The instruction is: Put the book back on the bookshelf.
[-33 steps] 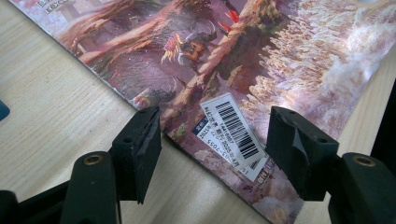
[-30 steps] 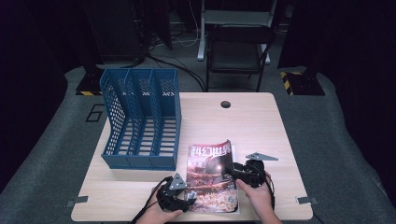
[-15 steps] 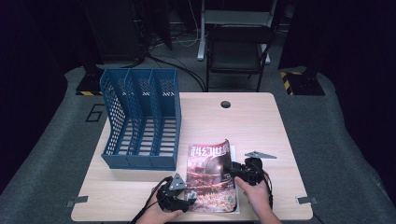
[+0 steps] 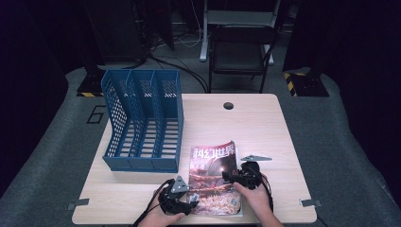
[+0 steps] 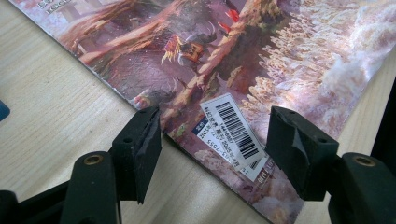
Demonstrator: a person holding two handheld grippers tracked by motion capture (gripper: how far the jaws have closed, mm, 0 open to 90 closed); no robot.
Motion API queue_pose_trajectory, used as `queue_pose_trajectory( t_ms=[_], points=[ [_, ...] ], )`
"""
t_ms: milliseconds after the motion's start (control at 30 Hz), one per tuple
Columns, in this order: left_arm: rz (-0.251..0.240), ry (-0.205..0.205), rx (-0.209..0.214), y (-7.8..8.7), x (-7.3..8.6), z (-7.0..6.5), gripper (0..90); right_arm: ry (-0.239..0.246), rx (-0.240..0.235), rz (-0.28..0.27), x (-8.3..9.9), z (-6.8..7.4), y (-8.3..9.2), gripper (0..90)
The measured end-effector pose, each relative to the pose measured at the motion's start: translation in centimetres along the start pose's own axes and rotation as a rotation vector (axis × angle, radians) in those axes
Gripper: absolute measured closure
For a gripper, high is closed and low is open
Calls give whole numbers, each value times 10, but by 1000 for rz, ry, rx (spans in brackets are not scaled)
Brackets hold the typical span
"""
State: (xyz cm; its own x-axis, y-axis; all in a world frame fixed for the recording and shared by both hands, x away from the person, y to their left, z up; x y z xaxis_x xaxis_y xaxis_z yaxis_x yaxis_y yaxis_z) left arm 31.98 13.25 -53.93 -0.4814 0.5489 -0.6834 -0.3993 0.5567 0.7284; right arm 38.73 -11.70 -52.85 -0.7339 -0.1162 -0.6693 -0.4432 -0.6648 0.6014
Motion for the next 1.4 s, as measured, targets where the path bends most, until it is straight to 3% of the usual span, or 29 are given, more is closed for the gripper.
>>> queue_pose_trajectory(
  t_ms=[433, 833, 1033, 1100, 1300, 1400],
  points=[
    [-3, -2, 0, 0, 0, 0, 354, 16, -9, 40, 0, -6, -6, 574],
    [-5, -7, 1, 0, 1, 1, 355, -7, -61, 64, 1, -11, -5, 703],
    [-5, -7, 1, 0, 1, 1, 356, 3, -91, 58, 0, -10, -3, 778],
    [-3, -6, 2, 1, 1, 1, 357, -15, -101, 61, 0, -8, -2, 794],
    [-6, -7, 1, 0, 1, 1, 358, 61, -91, 27, 0, -3, 1, 849],
    [-3, -7, 3, 1, 1, 1, 358, 62, -97, 6, 0, 1, 4, 861]
  ],
)
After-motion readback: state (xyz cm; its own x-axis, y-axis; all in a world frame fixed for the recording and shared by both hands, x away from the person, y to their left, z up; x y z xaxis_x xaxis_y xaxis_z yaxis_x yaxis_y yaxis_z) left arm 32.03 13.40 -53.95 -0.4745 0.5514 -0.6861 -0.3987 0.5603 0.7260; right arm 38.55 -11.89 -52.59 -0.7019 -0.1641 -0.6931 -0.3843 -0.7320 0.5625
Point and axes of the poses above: each handheld gripper's, and its own axes: y roughly backward along the jaws, x roughly out of its underside, z roughly to its left, the point moved 3 cm from there along -y, roughly forward along the jaws, and after that the axes turned 4 degrees about -x, right-handed, at the moved point
